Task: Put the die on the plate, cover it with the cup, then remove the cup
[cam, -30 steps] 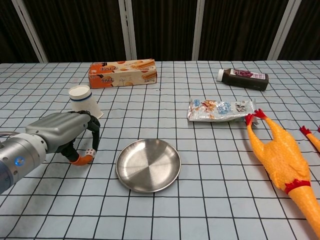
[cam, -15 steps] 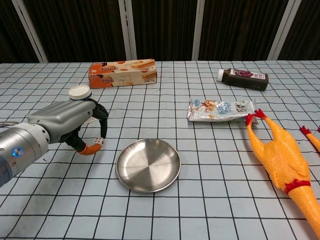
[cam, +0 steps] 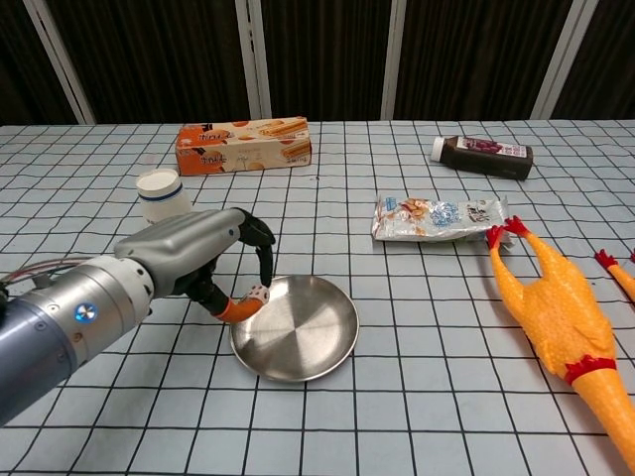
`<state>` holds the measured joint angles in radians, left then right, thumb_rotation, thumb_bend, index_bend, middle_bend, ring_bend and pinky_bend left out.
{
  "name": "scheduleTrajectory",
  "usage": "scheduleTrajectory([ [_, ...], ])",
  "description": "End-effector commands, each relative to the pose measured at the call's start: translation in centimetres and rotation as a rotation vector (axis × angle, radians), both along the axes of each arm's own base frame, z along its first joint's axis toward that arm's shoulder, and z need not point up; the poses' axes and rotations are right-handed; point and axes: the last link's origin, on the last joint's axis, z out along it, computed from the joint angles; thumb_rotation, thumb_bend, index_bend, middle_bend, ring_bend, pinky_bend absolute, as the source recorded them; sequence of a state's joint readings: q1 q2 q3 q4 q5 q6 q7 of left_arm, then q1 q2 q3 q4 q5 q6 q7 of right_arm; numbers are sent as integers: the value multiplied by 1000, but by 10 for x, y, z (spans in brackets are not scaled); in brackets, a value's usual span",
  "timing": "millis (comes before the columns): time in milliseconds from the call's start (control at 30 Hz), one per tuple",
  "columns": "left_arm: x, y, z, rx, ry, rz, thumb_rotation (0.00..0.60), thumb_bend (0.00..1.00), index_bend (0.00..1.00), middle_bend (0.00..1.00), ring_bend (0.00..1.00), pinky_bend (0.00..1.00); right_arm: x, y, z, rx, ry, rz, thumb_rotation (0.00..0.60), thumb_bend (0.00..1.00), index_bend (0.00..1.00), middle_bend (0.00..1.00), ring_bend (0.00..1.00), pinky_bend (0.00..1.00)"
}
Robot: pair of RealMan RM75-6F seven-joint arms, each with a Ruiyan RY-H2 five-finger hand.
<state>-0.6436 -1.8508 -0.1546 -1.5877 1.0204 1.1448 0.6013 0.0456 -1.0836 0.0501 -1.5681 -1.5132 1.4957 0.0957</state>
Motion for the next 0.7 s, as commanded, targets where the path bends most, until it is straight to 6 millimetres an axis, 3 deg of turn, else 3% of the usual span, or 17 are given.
scheduleTrajectory([
  [33, 8, 0, -11, -26, -15, -2, 600, 507, 514, 161, 0, 0, 0, 1, 1, -1, -2, -1, 600, 87, 25, 24, 74, 0],
  [133, 12, -2, -16, -27, -8, -11, 600, 503, 486, 159, 0, 0, 0, 2, 2, -5, -4, 1, 600, 87, 25, 24, 74, 0],
  [300, 12, -2, -18, -15, -4, -10, 600, 461, 337, 132, 0, 0, -1, 3, 4, -6, -7, -1, 600, 87, 25, 24, 73, 0],
  [567, 10, -1, -11, -7, 6, -16, 600, 277, 174, 35, 0, 0, -1, 2, 1, 1, -7, -5, 600, 86, 25, 24, 73, 0],
  [700, 5, 1, -3, -8, 65, -31, 600, 224, 150, 24, 0, 0, -1, 2, 1, 3, -5, -12, 600, 87, 25, 24, 73, 0],
])
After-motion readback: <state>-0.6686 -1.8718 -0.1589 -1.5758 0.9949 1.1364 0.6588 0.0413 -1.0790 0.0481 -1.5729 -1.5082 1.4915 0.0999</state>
